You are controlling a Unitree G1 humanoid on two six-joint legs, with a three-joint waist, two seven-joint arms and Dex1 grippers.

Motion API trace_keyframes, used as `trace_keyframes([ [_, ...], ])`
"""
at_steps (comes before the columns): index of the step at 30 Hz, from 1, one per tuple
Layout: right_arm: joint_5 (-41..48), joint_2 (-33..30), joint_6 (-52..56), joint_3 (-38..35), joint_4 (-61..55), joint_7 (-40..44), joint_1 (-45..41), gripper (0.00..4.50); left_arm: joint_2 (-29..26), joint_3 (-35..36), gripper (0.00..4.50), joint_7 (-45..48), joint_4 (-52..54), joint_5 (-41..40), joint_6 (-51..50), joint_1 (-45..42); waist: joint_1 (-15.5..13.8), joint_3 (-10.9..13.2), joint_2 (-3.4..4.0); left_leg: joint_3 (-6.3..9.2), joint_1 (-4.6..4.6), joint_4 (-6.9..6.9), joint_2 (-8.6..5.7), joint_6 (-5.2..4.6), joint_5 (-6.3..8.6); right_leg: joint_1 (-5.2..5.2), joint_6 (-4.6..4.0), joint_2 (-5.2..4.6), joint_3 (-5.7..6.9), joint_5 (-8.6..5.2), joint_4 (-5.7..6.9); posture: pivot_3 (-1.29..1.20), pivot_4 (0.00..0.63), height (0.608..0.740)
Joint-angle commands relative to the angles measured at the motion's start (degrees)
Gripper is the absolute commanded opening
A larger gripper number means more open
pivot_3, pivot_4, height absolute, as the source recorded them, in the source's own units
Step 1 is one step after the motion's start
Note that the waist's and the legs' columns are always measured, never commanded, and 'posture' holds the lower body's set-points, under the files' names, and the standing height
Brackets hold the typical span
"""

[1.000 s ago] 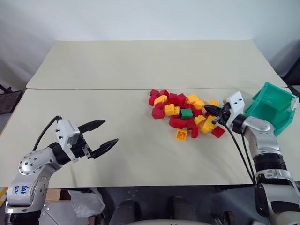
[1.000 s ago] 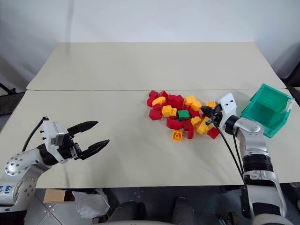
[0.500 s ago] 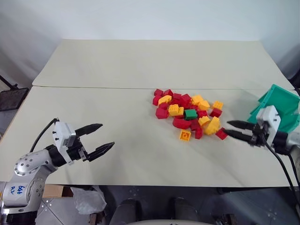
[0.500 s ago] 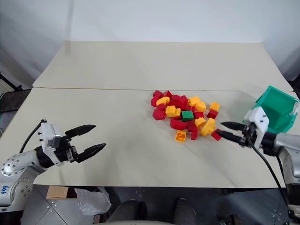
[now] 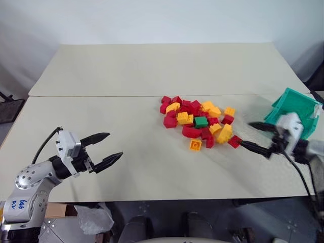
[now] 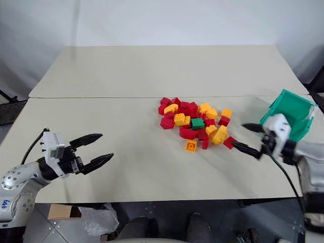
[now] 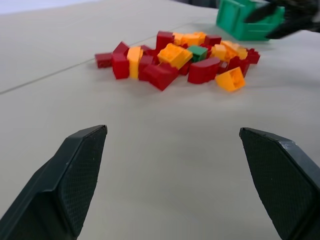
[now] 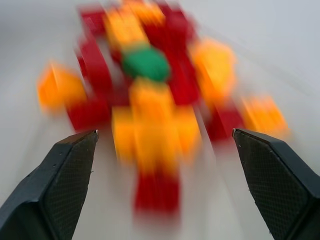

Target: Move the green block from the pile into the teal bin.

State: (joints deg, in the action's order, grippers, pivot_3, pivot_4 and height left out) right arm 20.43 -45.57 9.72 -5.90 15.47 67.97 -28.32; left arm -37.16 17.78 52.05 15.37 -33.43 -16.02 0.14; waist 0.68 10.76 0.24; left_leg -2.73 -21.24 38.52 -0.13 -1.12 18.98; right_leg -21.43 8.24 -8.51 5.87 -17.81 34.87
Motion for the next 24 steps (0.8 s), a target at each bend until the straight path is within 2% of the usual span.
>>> trace_keyframes([
  [1, -4.91, 0.27, 6.03, 7.53, 0.83, 1.50, -7.29, 4.47, -0.12, -0.10, 4.50, -0.22, 1.02, -0.11, 0.56, -0.85, -0.25, 0.00, 0.00, 0.02, -0.02, -0.01, 0.00, 0.00, 0.00, -0.03, 0.00, 0.00, 0.01, 0.00, 0.02, 0.00, 0.150, 0.740],
  [7, -13.43, 6.20, 4.65, 16.29, 14.44, 1.00, -21.17, 4.47, 0.41, -0.02, 4.50, -1.50, 3.66, -0.72, 0.06, 0.54, -0.54, 0.00, 0.00, 0.28, -0.27, 0.04, -0.05, 0.03, 0.06, -0.11, 0.00, -0.03, 0.20, 0.01, -0.04, 0.00, 0.150, 0.740],
  [12, -19.17, 8.75, -4.19, 20.35, 26.66, 3.08, -27.60, 4.47, 0.69, 0.79, 4.50, -2.76, 5.42, -0.94, -0.12, 2.90, -0.36, 0.00, 0.00, 0.31, -0.28, -0.02, -0.06, 0.03, 0.07, -0.11, 0.00, -0.02, 0.30, 0.00, -0.09, 0.00, 0.150, 0.740],
  [16, -21.33, 10.12, -8.03, 20.86, 32.49, 3.99, -30.55, 4.47, 0.47, 1.28, 4.50, -3.26, 6.00, -1.11, -0.13, 3.59, -0.36, 0.00, 0.00, 0.32, -0.28, 0.06, -0.05, 0.03, 0.07, -0.06, 0.00, -0.01, 0.31, 0.00, -0.06, 0.00, 0.150, 0.740],
  [19, -22.34, 9.69, -9.70, 21.59, 34.25, 7.79, -31.23, 3.91, 0.19, 1.75, 4.50, -3.45, 6.30, -1.26, -0.28, 3.74, -0.34, 0.00, 0.00, 0.32, -0.27, 0.11, -0.04, 0.03, 0.07, -0.05, 0.00, -0.01, 0.31, 0.00, -0.01, 0.00, 0.150, 0.740],
  [21, -22.44, 9.25, -9.77, 21.30, 34.91, 9.35, -31.62, 3.31, 0.07, 2.02, 4.50, -3.39, 6.37, -1.36, -0.30, 3.88, -0.33, 0.00, 0.00, 0.32, -0.27, 0.12, -0.04, 0.03, 0.07, -0.05, 0.00, -0.01, 0.30, 0.00, 0.00, 0.00, 0.150, 0.740],
  [24, -22.93, 8.81, -10.54, 21.01, 35.96, 10.36, -32.26, 3.31, -0.03, 2.18, 4.50, -3.28, 6.27, -1.42, -0.32, 3.94, -0.33, 0.00, 0.00, 0.32, -0.26, 0.14, -0.04, 0.03, 0.07, -0.05, 0.00, -0.01, 0.30, 0.00, 0.02, 0.00, 0.150, 0.740],
])
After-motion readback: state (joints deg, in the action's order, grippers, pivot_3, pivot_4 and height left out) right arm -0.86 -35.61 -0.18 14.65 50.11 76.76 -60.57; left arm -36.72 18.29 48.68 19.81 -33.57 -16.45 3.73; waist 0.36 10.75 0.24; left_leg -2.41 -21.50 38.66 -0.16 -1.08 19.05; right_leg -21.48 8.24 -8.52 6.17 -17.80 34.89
